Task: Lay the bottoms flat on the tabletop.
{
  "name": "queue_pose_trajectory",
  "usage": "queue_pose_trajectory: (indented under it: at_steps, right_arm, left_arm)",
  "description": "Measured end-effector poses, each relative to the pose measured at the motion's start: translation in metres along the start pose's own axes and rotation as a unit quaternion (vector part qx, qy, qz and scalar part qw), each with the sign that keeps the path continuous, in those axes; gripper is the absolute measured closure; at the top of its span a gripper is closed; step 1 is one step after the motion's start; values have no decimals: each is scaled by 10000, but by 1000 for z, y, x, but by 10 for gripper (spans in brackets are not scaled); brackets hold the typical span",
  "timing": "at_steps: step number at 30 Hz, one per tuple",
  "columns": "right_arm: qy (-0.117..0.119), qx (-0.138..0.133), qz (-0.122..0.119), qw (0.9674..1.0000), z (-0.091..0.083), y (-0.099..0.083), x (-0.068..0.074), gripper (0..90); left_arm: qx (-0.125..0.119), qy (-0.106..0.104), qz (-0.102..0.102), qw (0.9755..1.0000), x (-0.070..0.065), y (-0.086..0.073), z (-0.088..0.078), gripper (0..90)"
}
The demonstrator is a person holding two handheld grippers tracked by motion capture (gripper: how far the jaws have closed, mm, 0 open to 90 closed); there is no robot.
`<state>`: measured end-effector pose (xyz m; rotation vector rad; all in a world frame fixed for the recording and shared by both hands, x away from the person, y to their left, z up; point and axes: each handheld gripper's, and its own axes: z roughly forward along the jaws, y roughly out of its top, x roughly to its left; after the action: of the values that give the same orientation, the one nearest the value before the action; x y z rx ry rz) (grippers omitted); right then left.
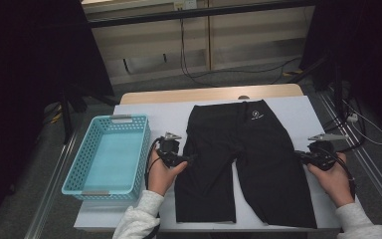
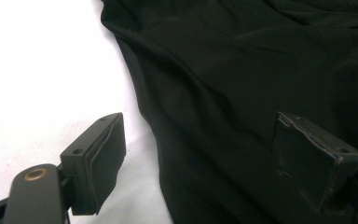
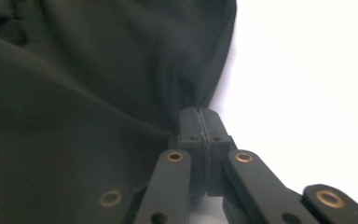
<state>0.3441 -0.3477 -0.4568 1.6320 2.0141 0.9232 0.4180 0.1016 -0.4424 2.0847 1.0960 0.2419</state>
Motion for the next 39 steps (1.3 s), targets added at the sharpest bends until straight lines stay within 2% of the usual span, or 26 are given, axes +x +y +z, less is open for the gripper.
queue_pose_trajectory:
  at_steps: [1,5,7,8,11,13,15,16,19,21,23,24,25,35,39]
  right_arm:
    - [67,5,28,10000,0,0,-1,898]
    - [-143,-31,-71,9999,-1,0,-1,898]
    - [36,-45,-34,10000,0,-1,-2,887]
    - [30,-52,-57,10000,0,-2,-1,866]
    - [-69,-191,-185,9996,-3,-1,2,679]
    - [-13,-271,-252,9993,-5,0,3,627]
    - [0,-384,-213,9990,-6,1,6,504]
    - [51,-416,-253,9988,-7,2,7,503]
    - [49,-472,-302,9984,-8,3,11,399]
    - [37,-595,-369,9975,-9,5,15,378]
    - [72,-610,-336,9975,-10,7,17,319]
    - [131,-636,-279,9975,-10,7,19,306]
    - [133,-653,-292,9973,-9,8,20,292]
    - [169,-704,-382,9966,-6,11,30,204]
    - [165,-780,-343,9962,-7,13,34,159]
  left_arm:
    - [-17,-2,-20,10000,0,0,0,178]
    - [-23,18,-12,10000,-2,-1,1,178]
    - [-32,14,1,10000,-2,-1,0,178]
    - [-33,21,1,10000,-2,-1,0,177]
    - [-5,2,18,10000,-1,0,0,174]
    - [-1,-21,-21,10000,-1,-1,-1,172]
    - [-50,21,-33,10000,-2,-1,-1,169]
    - [-25,0,-13,10000,-1,-1,-2,169]
    - [-66,22,-25,10000,-1,-1,-3,165]
    - [-62,20,-23,10000,-2,-1,-4,165]
    - [-50,-33,1,10000,-3,-1,-3,162]
    - [-76,-27,-13,10000,-4,-1,-3,157]
    - [-19,-37,75,10000,-3,-1,-5,154]
    - [-28,-118,72,9999,-7,-1,-9,127]
    - [-35,-58,41,10000,-5,-3,-11,116]
